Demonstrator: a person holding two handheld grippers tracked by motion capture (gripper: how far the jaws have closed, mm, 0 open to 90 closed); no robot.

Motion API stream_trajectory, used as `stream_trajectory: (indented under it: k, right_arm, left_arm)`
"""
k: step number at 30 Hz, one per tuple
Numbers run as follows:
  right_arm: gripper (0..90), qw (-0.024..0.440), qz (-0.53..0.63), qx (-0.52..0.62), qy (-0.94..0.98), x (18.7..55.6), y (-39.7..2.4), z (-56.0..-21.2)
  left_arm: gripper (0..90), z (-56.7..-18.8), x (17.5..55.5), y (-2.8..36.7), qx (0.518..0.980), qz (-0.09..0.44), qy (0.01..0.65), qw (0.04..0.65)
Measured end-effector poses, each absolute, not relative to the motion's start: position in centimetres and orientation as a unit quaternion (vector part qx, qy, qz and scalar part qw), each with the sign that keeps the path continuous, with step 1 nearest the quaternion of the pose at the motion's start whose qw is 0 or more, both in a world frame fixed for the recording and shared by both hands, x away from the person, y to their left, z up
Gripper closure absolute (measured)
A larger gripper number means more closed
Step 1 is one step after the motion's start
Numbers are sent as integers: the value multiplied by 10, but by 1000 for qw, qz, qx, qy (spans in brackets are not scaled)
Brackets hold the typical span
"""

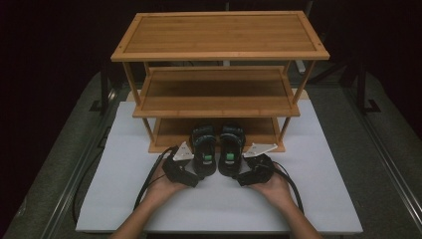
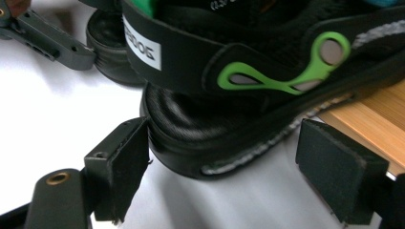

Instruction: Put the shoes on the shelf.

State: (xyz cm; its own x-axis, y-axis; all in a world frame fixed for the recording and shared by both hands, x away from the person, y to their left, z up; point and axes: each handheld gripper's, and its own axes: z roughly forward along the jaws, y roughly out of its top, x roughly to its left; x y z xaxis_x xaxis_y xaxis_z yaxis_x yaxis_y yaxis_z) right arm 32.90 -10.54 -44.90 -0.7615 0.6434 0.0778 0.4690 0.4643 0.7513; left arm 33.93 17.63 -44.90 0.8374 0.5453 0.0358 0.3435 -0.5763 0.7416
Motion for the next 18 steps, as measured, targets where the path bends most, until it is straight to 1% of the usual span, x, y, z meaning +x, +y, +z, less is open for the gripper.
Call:
stream_trajectory:
  k: [2,6,10,14,18]
  right_arm:
    - [155,121,394,325,851,329,-101,-450]
    - [154,121,395,325,851,331,-101,-450]
    - [156,114,401,329,847,338,-102,-450]
    - [155,95,414,334,841,345,-106,-448]
    - [155,94,411,332,844,348,-106,-447]
  left_arm:
    - [86,-449,340,176,878,132,252,386]
    - [86,-449,347,173,878,128,250,387]
    - [86,-448,357,173,873,116,255,400]
    - [84,-447,365,177,864,83,268,418]
    - [84,-446,367,179,861,76,271,423]
